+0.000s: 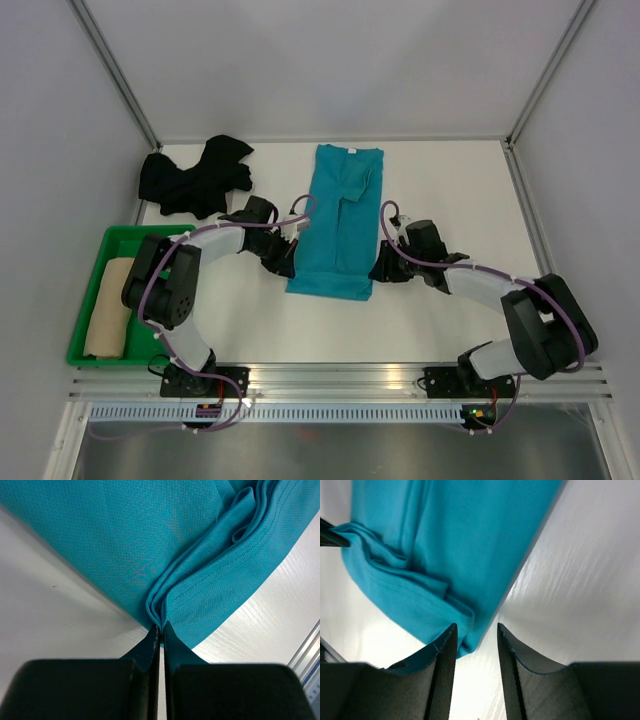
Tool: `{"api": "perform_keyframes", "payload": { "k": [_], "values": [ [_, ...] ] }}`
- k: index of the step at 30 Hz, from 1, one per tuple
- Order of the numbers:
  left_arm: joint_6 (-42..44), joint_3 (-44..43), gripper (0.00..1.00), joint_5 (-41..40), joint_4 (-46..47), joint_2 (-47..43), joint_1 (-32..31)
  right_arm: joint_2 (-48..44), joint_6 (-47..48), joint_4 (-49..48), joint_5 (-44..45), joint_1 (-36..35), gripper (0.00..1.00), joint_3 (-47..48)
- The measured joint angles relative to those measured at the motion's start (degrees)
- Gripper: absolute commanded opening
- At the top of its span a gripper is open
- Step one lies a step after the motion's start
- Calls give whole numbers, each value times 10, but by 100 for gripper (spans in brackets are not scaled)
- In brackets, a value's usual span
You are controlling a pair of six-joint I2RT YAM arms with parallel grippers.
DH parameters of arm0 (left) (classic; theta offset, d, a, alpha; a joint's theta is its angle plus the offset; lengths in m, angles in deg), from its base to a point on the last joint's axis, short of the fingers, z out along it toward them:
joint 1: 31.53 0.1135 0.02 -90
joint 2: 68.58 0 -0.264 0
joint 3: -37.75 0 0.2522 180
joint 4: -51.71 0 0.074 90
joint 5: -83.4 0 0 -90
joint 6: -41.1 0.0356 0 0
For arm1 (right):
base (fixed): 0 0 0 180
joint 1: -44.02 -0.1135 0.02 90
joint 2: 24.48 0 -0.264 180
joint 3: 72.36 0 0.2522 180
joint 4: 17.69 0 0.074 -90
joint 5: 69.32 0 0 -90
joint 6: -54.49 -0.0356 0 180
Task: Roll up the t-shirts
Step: Roll the tshirt
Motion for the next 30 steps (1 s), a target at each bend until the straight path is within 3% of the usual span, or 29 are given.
{"api": "perform_keyframes", "payload": {
  "k": [4,9,14,21,30],
  "values": [
    [-7,5,2,0,8,1,0,-80,-4,-7,-1,-2,27,-37],
    [-12,8,2,-1,12,1,0,-134,-29,-28,3,-35,31,-90],
    [-15,8,2,-1,13,1,0,-96,-55,-54,7,-65,39,-109],
    [-17,11,2,-1,16,1,0,-40,-80,-111,4,-70,38,-108],
    [-19,12,2,-1,18,1,0,-13,-102,-150,-11,-70,18,-108]
  ]
}}
